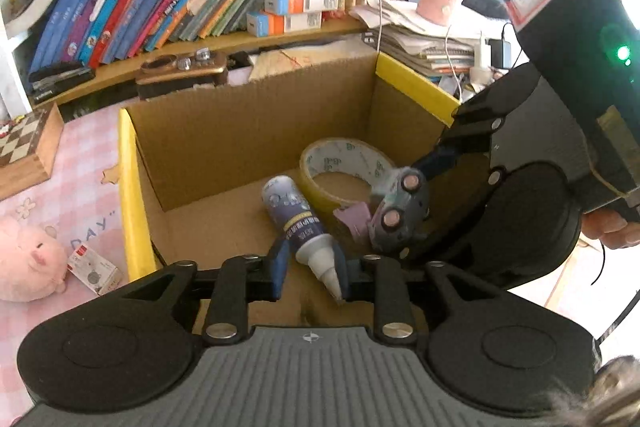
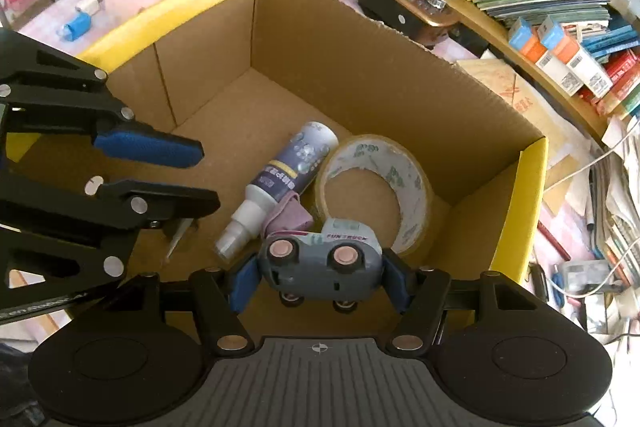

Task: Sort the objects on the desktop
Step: 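Lower the clip into the yellow box and open the left tool while the right tool releases the car there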

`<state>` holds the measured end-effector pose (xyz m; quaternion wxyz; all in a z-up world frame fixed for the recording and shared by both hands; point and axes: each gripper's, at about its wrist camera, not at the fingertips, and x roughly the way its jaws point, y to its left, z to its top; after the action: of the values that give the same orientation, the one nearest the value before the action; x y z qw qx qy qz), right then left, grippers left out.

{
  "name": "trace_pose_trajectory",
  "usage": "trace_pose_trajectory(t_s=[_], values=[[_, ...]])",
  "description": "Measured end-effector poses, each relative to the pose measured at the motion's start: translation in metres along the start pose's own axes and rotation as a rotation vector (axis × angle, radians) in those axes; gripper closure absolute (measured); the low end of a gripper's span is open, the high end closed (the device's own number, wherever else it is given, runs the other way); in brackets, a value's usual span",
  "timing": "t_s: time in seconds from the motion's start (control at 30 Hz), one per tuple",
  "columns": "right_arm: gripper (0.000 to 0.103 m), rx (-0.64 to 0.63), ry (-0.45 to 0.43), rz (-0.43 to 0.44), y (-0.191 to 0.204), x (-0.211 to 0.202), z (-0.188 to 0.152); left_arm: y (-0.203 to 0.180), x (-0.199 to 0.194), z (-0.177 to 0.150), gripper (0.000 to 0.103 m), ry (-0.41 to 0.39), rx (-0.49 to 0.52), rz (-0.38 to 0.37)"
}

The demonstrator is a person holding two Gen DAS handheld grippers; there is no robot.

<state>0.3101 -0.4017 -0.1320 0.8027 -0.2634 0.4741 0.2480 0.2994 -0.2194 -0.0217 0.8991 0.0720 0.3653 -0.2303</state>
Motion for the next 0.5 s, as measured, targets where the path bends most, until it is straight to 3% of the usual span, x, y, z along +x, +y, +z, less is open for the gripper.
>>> trace_pose_trajectory(t_s=[0.13,0.17,0.2,0.23,0.3,0.5], values=[[0.038,0.012,-0.019,-0.012,0.001,-0.009,-0.001,0.001,-0.012,0.002,0.06,-0.044,-0.004,0.001],[0.03,0.022,-0.024,-0.031,0.0,-0.012,-0.001,0.001,-0.016,0.003,0.05,-0.057,-0.009,0.009],[0.017,0.043,-0.024,-0.061,-0.002,-0.015,-0.002,0.003,-0.02,0.003,0.016,-0.07,-0.022,0.035],[0.016,0.061,-0.041,-0.07,-0.005,-0.02,-0.004,0.007,-0.027,0.002,0.002,-0.097,-0.045,0.04],[0.011,0.104,-0.088,-0.063,-0.01,-0.032,-0.009,0.012,-0.041,0.0,0.001,-0.146,-0.09,-0.005],[0.011,0.294,-0.25,-0.09,-0.014,-0.072,-0.03,0.015,-0.071,-0.005,0.0,-0.219,-0.156,0.018]])
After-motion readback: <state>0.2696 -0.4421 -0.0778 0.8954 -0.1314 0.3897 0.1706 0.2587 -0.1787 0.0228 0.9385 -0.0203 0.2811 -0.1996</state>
